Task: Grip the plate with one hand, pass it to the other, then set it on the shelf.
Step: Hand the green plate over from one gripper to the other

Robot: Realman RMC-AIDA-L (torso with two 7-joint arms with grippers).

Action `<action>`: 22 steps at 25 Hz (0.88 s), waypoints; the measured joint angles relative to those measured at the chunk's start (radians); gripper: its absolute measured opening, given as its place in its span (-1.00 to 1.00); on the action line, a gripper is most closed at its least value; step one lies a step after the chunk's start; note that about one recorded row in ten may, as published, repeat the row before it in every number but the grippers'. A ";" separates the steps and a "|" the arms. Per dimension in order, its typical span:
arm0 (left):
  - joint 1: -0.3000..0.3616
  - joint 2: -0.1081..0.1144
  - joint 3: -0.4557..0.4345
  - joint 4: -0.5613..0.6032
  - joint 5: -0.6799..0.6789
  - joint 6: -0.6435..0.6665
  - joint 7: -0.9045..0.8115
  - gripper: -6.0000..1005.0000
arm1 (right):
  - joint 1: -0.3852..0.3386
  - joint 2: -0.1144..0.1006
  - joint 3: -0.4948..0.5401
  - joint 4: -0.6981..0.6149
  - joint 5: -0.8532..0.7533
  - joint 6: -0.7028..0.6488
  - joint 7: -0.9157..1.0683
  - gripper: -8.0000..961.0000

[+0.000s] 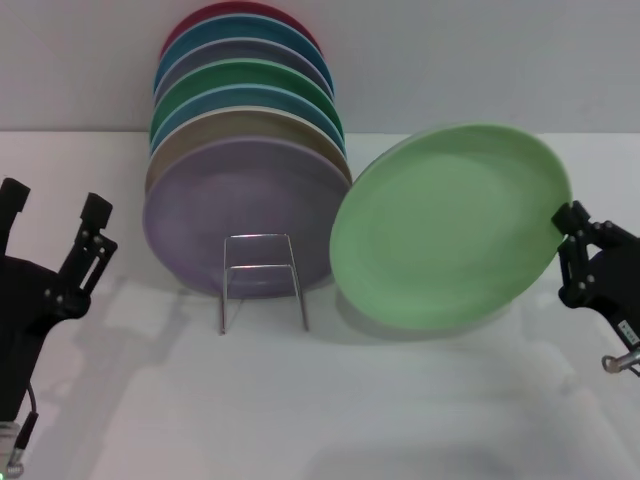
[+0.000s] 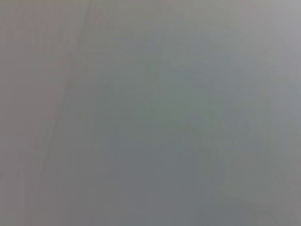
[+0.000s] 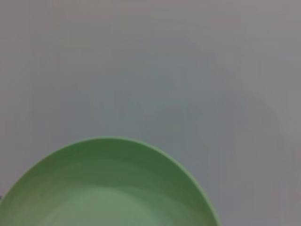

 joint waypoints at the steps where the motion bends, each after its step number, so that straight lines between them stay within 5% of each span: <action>1: 0.003 0.000 0.007 0.000 0.000 0.004 0.000 0.71 | 0.003 0.000 -0.004 -0.005 -0.004 -0.001 0.002 -0.96; 17: 0.041 -0.003 0.104 -0.009 0.000 0.038 0.023 0.71 | 0.042 -0.004 -0.007 -0.072 -0.089 -0.062 0.002 -0.95; 22: 0.046 -0.006 0.134 -0.025 0.000 0.017 0.087 0.70 | 0.005 0.014 0.004 -0.049 -0.082 -0.062 -0.065 -0.95</action>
